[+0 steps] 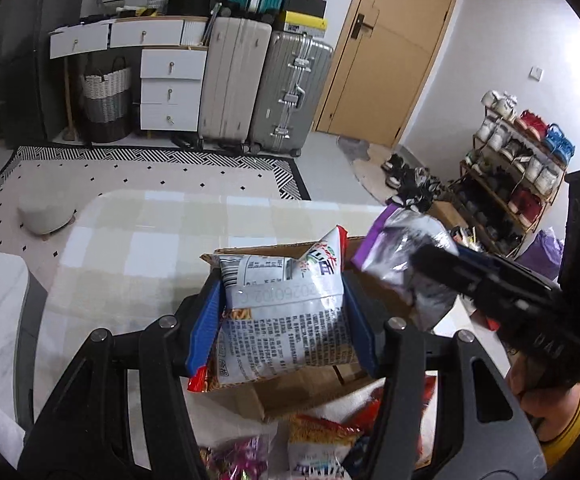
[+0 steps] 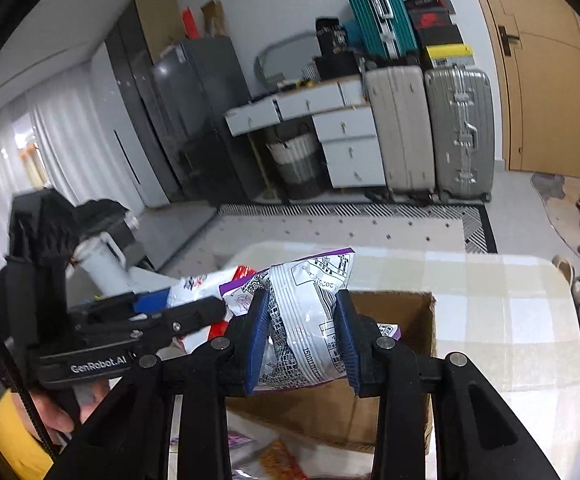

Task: Organize snacks
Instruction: 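Carry both bags over the cardboard box with both grippers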

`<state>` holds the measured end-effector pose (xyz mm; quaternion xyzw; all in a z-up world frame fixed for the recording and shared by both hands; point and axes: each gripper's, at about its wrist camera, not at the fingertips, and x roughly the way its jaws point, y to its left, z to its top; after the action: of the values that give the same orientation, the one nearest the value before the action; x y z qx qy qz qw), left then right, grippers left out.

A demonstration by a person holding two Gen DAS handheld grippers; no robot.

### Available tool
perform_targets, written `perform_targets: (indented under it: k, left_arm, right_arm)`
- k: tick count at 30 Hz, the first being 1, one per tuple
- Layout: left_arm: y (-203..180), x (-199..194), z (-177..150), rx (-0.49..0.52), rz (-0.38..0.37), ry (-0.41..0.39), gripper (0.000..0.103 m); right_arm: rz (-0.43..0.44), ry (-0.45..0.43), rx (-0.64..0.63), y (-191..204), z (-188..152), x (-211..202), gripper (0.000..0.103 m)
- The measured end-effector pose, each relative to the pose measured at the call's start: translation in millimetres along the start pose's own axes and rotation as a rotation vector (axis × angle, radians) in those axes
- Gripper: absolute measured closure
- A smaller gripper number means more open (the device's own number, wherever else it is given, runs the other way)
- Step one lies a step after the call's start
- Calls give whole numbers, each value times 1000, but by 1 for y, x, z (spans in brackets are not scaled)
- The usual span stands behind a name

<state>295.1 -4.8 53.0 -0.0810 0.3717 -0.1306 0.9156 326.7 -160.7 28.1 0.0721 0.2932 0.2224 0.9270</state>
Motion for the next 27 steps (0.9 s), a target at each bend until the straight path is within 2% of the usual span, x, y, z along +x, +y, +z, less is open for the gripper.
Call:
perform_targets:
  k: [5,12,17,23,27]
  left_arm:
    - [-2,58,8,4,9,56,49]
    - [-11,106,8,37,21,94,49]
    - [-7,125,9,37,7,118,49]
    - [-14,136,7,68,27,136,47]
    - [-12,133,2,67,30,147,45]
  right_arm:
    - [-54,44,-25,-21,-11,32,70]
    - [-77,81,-22,-43,-18,57,70]
    - [-93,105,-4,-56,-27,66,70]
    - [-115,122,-6,-59,-32,65,68]
    - [-119,111,-22,-54,-35,57,59]
